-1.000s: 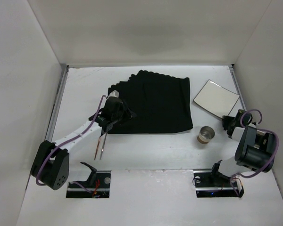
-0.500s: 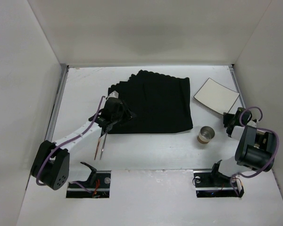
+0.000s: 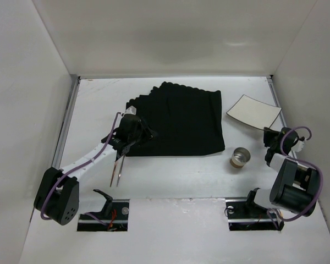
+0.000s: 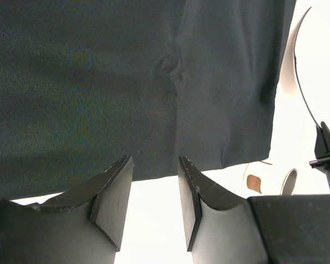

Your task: Set the dinner table for one person

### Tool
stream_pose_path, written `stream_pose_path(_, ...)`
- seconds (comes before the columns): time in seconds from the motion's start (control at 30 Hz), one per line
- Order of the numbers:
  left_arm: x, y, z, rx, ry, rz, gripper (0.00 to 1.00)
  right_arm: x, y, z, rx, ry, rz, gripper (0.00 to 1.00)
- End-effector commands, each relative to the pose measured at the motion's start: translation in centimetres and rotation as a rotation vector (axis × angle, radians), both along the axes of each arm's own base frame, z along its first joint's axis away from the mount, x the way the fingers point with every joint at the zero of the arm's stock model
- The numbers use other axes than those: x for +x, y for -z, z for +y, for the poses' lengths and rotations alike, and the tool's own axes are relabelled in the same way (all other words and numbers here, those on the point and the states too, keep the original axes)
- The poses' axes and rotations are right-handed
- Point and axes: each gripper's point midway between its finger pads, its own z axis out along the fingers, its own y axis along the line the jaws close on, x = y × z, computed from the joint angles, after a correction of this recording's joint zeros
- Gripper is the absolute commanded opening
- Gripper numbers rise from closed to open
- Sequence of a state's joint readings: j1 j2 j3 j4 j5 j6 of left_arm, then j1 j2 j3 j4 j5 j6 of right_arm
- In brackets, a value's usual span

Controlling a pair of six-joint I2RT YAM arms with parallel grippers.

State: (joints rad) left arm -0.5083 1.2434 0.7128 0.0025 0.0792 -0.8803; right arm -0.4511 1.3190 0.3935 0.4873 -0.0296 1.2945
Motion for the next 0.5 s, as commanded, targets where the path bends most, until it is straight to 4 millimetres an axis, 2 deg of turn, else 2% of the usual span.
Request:
stream_pose_path(0.0, -0.1, -0.9, -0.3, -0.033, 0.017, -0.009, 0.36, 2.0, -8.6, -0.4, -0.051, -0.044, -0.277, 0.00)
stream_pose_path(0.17, -0.1, -0.9, -0.3, -0.033, 0.016, -0.005, 0.36, 2.9, -14.0, 0.4, -0.062, -0.111, -0.427, 0.00)
stream_pose_path(0.3, -0.1, -0.9, -0.3, -0.033, 0.012, -0.005, 0.36, 3.0, -17.2, 1.1, -0.044, -0.147, -0.529, 0.00)
stream_pose_path(0.47, -0.1, -0.9, -0.4, -0.030, 0.012, -0.004, 0.36, 3.1, -20.2, 1.7, -0.009, -0.177, -0.633, 0.00)
